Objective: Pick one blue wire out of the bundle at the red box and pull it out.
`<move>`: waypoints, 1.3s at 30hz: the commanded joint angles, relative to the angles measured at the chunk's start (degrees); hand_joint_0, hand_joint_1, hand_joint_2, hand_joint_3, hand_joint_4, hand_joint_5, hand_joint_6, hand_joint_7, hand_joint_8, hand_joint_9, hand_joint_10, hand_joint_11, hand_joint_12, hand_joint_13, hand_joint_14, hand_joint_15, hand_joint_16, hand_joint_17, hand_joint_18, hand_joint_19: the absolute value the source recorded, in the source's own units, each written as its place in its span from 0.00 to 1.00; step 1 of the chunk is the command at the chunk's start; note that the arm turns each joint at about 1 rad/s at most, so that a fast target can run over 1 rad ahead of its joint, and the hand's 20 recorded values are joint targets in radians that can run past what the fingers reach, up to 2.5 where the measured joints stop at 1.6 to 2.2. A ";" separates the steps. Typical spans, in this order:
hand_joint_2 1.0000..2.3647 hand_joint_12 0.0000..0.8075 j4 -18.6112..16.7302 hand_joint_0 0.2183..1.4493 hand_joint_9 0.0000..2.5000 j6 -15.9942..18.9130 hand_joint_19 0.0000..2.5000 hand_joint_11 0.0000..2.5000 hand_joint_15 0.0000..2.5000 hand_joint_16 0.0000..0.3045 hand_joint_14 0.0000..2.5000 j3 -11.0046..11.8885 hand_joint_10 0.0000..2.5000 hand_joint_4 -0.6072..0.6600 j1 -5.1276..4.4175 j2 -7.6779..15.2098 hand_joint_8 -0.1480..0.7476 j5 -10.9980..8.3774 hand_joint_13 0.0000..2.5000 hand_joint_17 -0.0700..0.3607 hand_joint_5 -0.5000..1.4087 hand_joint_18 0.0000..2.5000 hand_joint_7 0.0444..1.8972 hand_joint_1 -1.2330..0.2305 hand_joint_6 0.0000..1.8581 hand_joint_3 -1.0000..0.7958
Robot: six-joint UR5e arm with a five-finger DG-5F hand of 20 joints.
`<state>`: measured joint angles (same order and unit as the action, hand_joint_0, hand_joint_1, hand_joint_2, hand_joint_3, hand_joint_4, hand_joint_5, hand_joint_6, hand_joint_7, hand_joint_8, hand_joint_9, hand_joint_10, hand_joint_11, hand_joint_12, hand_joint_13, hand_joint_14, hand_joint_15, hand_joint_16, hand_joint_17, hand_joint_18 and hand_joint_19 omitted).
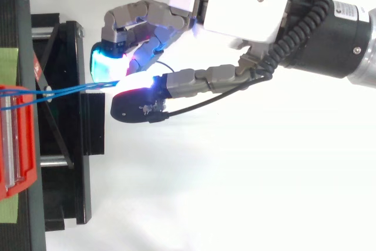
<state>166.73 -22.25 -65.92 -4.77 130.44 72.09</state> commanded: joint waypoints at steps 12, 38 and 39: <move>0.01 0.51 0.61 0.31 0.36 0.28 0.18 0.18 0.12 0.23 0.00 0.00 0.01 0.73 -0.33 -0.01 0.49 -0.02 0.22 0.53 0.20 0.17 0.42 0.33 0.40 0.53; 0.01 0.46 -11.52 0.27 0.35 -1.39 0.20 0.18 0.12 0.20 0.01 -4.31 0.01 0.71 -0.94 0.69 0.46 -2.31 0.20 0.49 0.22 0.13 0.60 0.39 0.27 0.39; 0.01 0.46 -11.96 0.26 0.35 -1.48 0.20 0.18 0.12 0.20 0.01 -4.31 0.01 0.72 -0.94 0.96 0.46 -2.40 0.20 0.49 0.22 0.13 0.60 0.39 0.27 0.39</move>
<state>155.88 -23.57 -70.16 -5.69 130.96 69.76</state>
